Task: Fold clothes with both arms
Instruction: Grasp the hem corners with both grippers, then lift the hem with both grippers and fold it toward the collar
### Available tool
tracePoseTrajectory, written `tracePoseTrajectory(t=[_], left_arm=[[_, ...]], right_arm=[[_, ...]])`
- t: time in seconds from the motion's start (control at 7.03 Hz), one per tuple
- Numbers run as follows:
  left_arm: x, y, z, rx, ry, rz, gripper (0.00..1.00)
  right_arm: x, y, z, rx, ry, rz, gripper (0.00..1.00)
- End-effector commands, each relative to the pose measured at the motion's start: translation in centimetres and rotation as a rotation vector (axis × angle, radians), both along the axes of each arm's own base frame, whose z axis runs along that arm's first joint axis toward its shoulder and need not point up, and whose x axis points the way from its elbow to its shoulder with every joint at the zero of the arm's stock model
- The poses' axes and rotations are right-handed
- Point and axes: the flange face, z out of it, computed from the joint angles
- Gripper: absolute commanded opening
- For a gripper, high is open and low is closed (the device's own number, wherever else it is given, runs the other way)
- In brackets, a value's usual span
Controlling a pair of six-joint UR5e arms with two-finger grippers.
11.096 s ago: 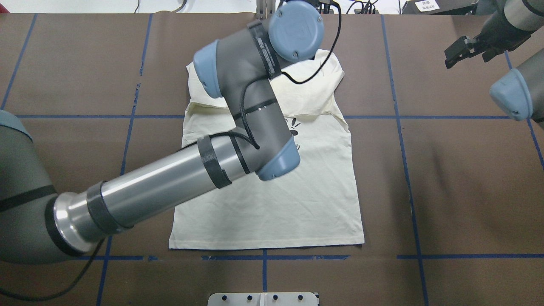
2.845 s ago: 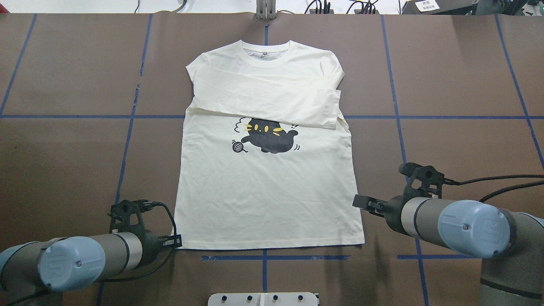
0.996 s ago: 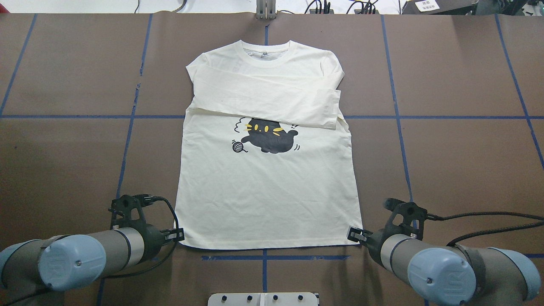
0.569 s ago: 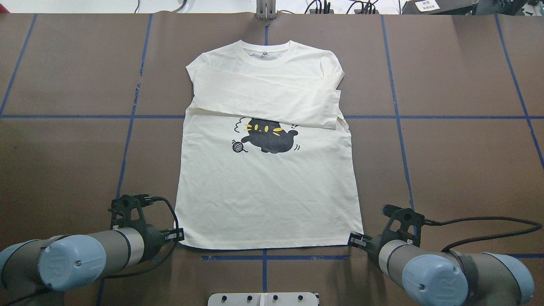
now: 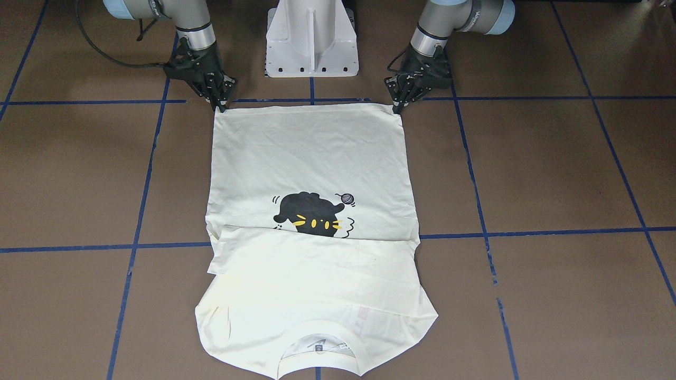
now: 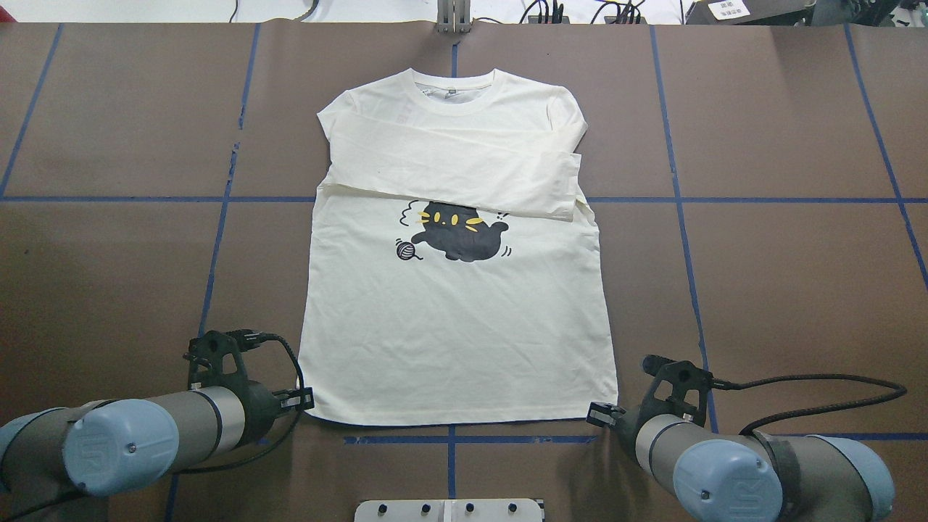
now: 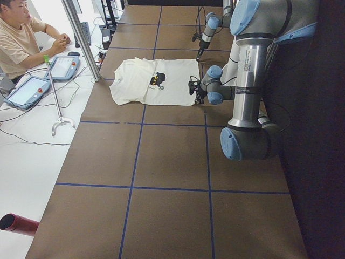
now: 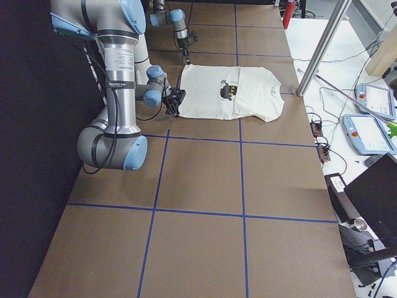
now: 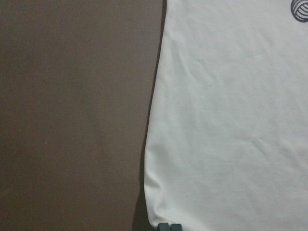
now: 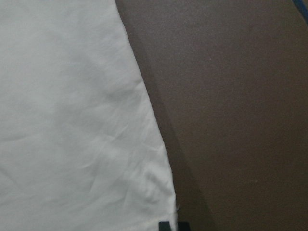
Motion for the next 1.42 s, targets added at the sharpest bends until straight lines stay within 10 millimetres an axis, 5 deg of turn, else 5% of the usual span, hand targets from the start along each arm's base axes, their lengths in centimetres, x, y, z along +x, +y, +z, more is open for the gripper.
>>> tracePoseTrajectory(t=[0.0, 0.14, 0.28, 0.71, 0.85, 1.14, 1.28], left_arm=[[-0.1, -0.2, -0.1, 0.001, 0.001, -0.003, 0.00], [-0.4, -0.2, -0.5, 0.004, 0.010, -0.002, 0.00], [-2.9, 0.1, -3.3, 0.041, 0.012, 0.030, 0.00], [-15.8, 3.9, -16.8, -0.019, 0.004, 0.208, 0.00], [-19.0, 3.8, -19.3, -0.031, 0.024, 0.202, 0.00], [-17.5, 3.2, -19.3, -0.036, 0.002, 0.199, 0.00], [-15.9, 0.4, -19.7, 0.019, -0.021, 0.170, 0.00]], right_arm=[[-0.2, -0.1, -0.2, 0.001, -0.002, -0.001, 0.00], [1.0, -0.9, -1.6, 0.007, -0.029, 0.010, 0.00], [3.3, -1.7, -3.8, 0.003, -0.021, 0.027, 0.00], [16.4, -0.2, -14.9, -0.119, -0.046, -0.079, 0.00], [19.5, 0.8, -18.2, -0.133, -0.102, -0.112, 0.00], [19.1, -1.0, -19.7, -0.073, -0.092, -0.113, 0.00], [16.9, -3.9, -20.6, -0.044, -0.081, -0.075, 0.00]])
